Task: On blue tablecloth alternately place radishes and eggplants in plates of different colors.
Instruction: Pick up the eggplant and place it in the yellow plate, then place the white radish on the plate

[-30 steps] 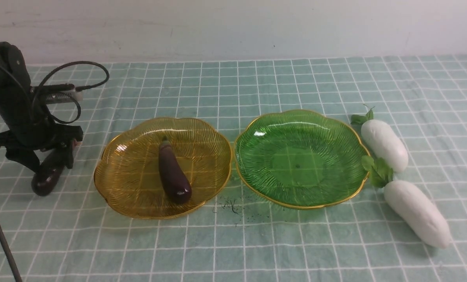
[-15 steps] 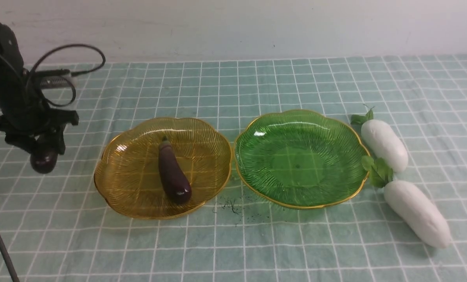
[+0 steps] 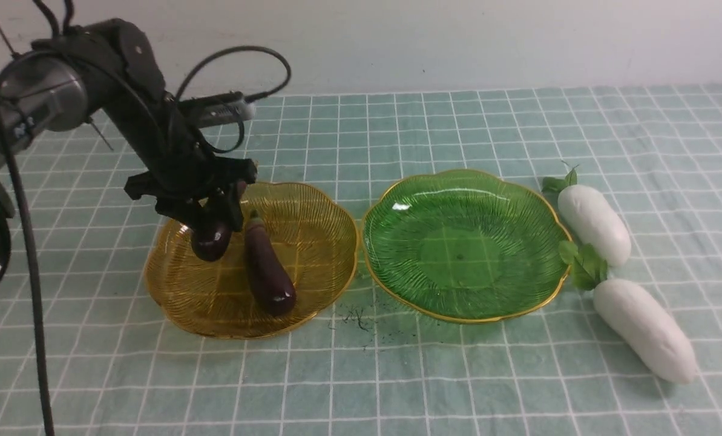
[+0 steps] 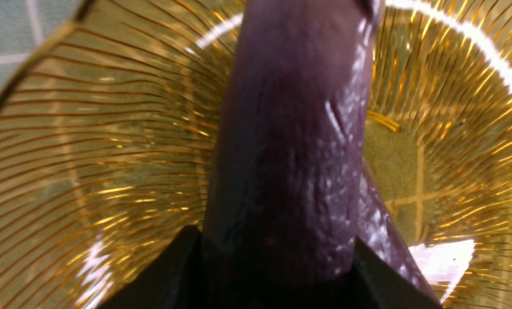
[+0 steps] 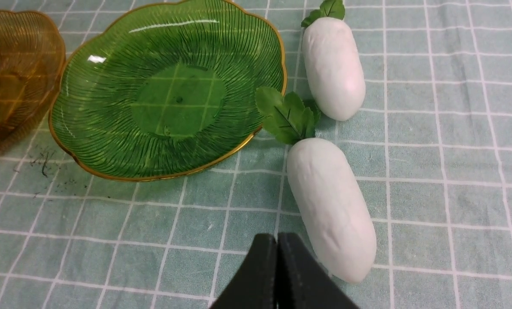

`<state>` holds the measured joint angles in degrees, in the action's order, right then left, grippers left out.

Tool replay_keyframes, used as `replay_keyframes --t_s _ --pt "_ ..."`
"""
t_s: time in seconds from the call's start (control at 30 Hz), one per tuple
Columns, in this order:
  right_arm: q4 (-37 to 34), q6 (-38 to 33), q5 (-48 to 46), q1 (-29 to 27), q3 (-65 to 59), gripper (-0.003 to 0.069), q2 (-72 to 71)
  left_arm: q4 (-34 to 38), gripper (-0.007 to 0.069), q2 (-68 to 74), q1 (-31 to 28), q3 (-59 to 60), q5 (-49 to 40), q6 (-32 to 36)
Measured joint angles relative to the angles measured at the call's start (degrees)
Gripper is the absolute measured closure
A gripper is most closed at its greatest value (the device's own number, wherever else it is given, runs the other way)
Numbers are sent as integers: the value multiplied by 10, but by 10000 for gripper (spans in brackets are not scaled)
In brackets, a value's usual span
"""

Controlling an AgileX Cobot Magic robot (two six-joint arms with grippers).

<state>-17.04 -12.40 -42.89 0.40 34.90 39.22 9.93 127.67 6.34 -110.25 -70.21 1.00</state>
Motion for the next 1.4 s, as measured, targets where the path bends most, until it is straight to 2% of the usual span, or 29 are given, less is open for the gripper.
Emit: replay_keyframes --t_s 0.1,0.37,0.7,0.8,0.9,0.97,1.07,1.1,1.17,1.3,1.4 --pt "0 0 0 0 0 674 0 -8 270 1 11 0 0 -5" --pt "0 0 -2 0 0 674 0 -11 107 -4 13 7 1 -18" --pt "0 0 -6 0 0 674 0 -13 97 -115 13 92 0 -10" --pt "0 0 -11 0 0 674 3 -16 142 -170 13 118 0 4" --pt "0 0 -19 0 2 674 21 -19 239 -213 13 131 -3 20" --pt "0 0 -35 0 14 674 62 -19 347 -231 13 133 -3 34" --pt "0 2 -47 0 49 674 161 -20 555 -236 13 134 -3 49" --pt "0 4 -46 0 59 674 186 -20 587 -235 13 135 -3 53" --pt "1 4 -36 0 84 672 242 -20 622 -235 13 135 -3 56" --pt "1 -6 2 0 116 630 350 -19 632 -232 13 135 -3 57" --pt "8 -15 13 0 138 522 429 -18 632 -228 13 135 -3 57"
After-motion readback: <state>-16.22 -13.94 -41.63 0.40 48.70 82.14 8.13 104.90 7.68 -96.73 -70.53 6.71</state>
